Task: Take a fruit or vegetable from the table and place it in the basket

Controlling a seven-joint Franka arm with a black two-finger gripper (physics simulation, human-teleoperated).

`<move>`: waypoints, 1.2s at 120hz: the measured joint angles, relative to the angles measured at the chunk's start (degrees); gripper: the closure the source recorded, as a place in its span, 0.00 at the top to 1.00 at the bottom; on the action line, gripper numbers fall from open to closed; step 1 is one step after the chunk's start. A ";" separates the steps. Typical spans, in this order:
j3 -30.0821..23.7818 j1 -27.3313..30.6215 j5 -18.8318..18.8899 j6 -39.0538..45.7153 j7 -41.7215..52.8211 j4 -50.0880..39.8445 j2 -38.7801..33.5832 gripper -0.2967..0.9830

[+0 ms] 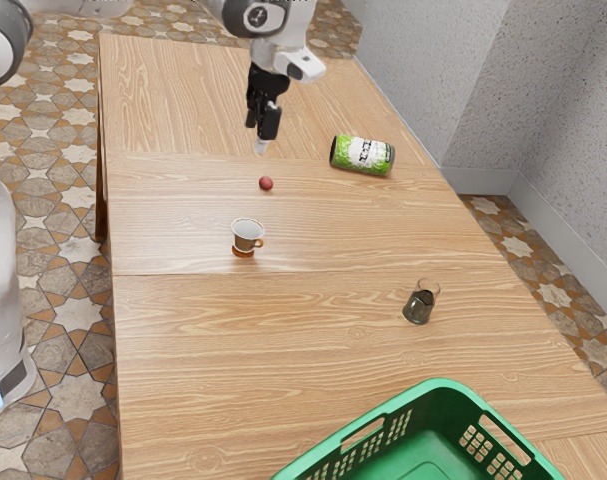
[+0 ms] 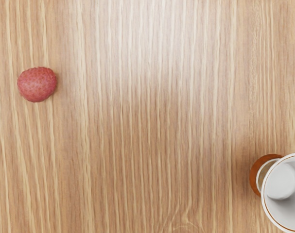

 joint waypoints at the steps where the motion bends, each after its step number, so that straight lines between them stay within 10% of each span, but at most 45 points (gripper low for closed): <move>1: 0.08 -0.01 0.05 0.46 0.52 -0.22 -0.03 0.76; 144: 5.28 2.97 -2.23 30.15 40.36 -7.80 13.24 0.76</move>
